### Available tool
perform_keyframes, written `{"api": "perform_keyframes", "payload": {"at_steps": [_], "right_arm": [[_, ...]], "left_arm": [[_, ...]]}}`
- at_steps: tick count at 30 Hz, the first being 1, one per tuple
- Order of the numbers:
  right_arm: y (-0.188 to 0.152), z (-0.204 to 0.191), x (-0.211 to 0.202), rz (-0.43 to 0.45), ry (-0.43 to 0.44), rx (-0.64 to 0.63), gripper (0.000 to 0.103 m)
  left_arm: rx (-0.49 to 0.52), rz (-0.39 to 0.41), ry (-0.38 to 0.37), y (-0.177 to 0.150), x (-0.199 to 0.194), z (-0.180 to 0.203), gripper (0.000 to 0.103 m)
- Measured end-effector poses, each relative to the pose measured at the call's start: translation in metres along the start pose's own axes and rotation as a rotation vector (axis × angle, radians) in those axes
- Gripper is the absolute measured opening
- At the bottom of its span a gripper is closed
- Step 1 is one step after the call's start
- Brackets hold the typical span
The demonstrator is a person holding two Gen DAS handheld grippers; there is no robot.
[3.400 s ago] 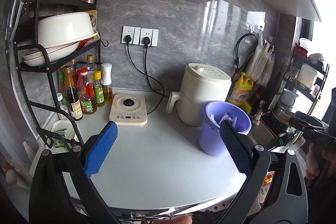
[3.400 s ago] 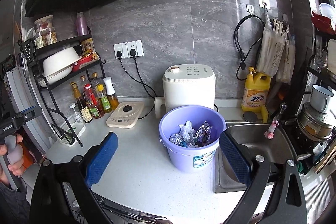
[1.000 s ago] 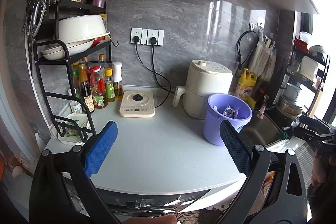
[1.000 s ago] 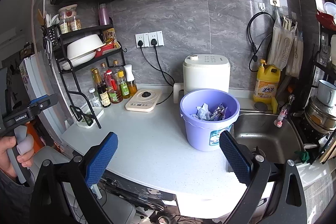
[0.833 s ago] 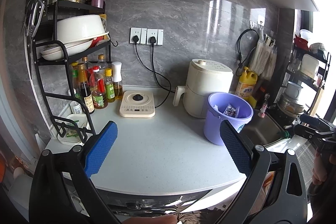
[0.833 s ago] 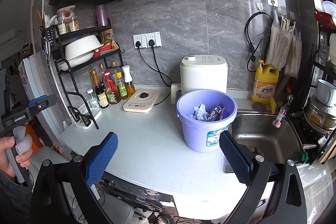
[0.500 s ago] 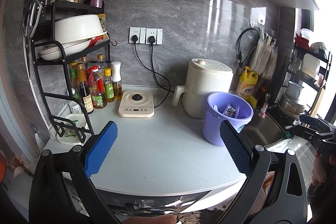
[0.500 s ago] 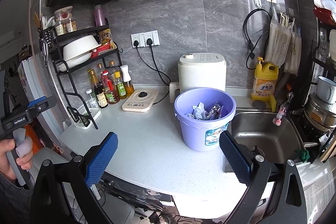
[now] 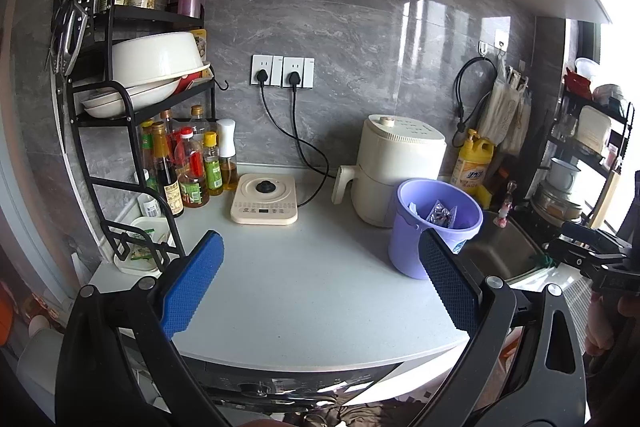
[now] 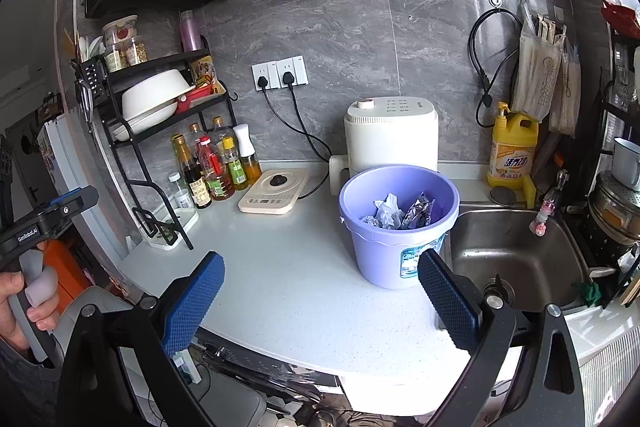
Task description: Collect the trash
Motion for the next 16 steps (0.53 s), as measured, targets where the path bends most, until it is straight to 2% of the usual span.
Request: {"api": "perform_keyframes", "payload": {"at_steps": [11, 16], "right_arm": [[0.003, 0.006, 0.006, 0.001, 0.002, -0.012, 0.095], [0.002, 0.018, 0.027, -0.012, 0.033, -0.059, 0.095]], "left_arm": [[0.005, 0.006, -0.004, 0.007, 0.011, 0.006, 0.097], [-0.037, -0.024, 0.014, 0.004, 0.043, 0.008, 0.097]]}}
Point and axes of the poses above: each gripper's, at about its wrist camera, not at the fingertips, and x roughly the way its jaws point, z to its right, y to its top, the point moved 10 cm from there along x, roughly the way its jaws point, and after that the axes turned 4 degrees about -x, right-handed, at the moved point
